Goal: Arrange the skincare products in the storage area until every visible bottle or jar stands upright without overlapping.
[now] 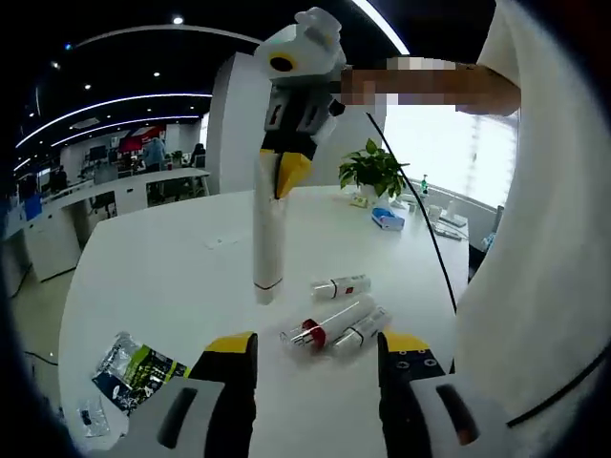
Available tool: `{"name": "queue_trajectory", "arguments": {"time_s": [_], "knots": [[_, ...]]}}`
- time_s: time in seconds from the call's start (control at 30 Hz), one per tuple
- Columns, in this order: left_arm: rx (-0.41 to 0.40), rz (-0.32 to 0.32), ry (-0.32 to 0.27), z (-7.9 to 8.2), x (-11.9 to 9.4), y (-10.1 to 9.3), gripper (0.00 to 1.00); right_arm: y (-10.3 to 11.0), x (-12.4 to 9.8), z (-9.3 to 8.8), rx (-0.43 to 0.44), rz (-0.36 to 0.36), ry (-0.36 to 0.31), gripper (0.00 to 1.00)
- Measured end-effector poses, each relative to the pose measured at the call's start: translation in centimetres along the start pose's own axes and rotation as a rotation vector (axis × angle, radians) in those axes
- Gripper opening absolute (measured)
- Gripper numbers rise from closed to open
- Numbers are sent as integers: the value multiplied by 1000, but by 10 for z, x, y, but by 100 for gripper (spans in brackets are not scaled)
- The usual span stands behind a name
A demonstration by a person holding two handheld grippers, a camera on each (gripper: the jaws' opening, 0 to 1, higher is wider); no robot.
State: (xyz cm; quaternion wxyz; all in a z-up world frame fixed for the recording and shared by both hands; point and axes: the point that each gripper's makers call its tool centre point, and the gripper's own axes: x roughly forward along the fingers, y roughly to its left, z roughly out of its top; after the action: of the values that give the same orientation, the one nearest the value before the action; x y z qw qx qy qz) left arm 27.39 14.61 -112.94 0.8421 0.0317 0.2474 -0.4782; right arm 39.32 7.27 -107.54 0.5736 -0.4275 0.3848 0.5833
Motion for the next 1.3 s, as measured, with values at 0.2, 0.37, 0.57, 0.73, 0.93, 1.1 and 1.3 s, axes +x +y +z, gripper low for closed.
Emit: {"name": "queue_trajectory", "arguments": {"time_s": [0.2, 0.37, 0.57, 0.73, 0.93, 1.1, 1.3], "knots": [[-26, 24, -4, -3, -6, 8, 51, -23, 16, -18, 64, -4, 18, 2], [-50, 42, -10, -3, -8, 14, 51, -40, 25, -31, 105, -9, 30, 2], [-53, 48, -3, -5, -7, 16, 51, -53, 31, -39, 144, -21, 26, 2], [-65, 54, -4, -5, -5, 18, 51, -67, 34, -44, 161, -31, 29, 2], [-75, 60, -2, -6, -2, 19, 51, -79, 35, -45, 167, -38, 31, 3], [-73, 61, 2, -6, 0, 17, 51, -88, 37, -52, 189, -34, 29, 3], [-76, 62, 3, -7, 1, 15, 51, -91, 35, -54, 206, -39, 29, 3]]}}
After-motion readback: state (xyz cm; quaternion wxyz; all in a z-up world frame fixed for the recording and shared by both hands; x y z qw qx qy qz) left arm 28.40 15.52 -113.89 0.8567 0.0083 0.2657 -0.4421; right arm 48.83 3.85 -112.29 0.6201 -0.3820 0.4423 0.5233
